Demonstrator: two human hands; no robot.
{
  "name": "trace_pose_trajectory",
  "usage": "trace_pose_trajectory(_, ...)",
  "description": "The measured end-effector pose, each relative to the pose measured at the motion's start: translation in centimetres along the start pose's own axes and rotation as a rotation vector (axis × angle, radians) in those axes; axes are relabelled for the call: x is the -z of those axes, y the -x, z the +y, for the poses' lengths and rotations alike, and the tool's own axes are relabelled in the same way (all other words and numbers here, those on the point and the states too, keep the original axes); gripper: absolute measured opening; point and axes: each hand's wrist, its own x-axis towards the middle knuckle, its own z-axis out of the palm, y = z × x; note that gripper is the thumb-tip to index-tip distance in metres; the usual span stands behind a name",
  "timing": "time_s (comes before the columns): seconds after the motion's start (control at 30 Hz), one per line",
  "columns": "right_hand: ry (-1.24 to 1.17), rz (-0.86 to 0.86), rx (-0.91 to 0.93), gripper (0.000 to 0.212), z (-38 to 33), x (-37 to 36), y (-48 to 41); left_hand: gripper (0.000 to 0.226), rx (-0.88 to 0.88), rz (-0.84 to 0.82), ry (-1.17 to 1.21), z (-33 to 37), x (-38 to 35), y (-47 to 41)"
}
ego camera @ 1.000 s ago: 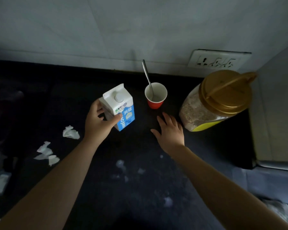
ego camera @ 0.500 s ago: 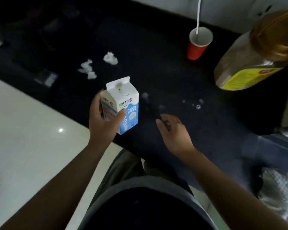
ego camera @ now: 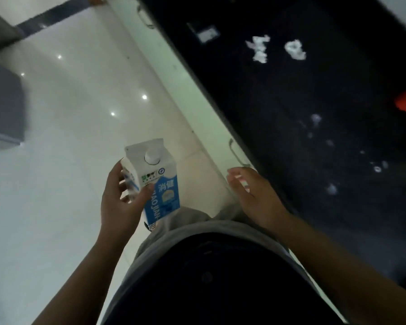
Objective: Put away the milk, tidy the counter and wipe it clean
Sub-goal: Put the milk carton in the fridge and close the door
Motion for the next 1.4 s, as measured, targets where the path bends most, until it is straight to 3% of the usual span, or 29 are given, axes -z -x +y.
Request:
trace_pose_trajectory(0.2, 0.077, -0.180, 0.183, 0.030, -8.6, -11.3, -2.8, 0.048, 0.131, 0.083, 0.058, -6.1, 11.3, 0.1)
trace_pose_trajectory(0.43, 0.133, -0.423, 0.348, 0.025, -19.6, -26.5, -6.5, 0.045, 0.279, 0.394, 0.151, -14.0, 26.7, 2.0)
trace_pose_trajectory(0.63, 0.269, -0.687, 0.473, 0.029, -25.1, -34.4, -9.3, 0.060, 0.411, 0.626, 0.270, -18.3, 32.3, 2.6)
trace_pose_trajectory(0.73, 0.293, -0.754, 0.480, 0.025, -27.4, -38.2, -11.4, 0.054, 0.478, 0.678, 0.286, -19.9, 33.8, 0.9)
trace_pose_trajectory(0.9, 0.318, -0.803, 0.468, 0.025, -32.7, -44.1, -17.8, 0.065, 0.544, 0.679, 0.303, -22.6, 38.3, -5.5)
trace_pose_trajectory(1.17, 0.354, -0.808, 0.540, 0.032, -46.7, -53.1, -30.9, 0.056, 0.493, 0.780, 0.255, -20.6, 49.7, -22.4)
trace_pose_trajectory(1.4, 0.394, -0.876, 0.560, 0.036, -53.8, -59.8, -37.1, 0.056, 0.516, 0.854, 0.285, -20.9, 57.8, -30.6)
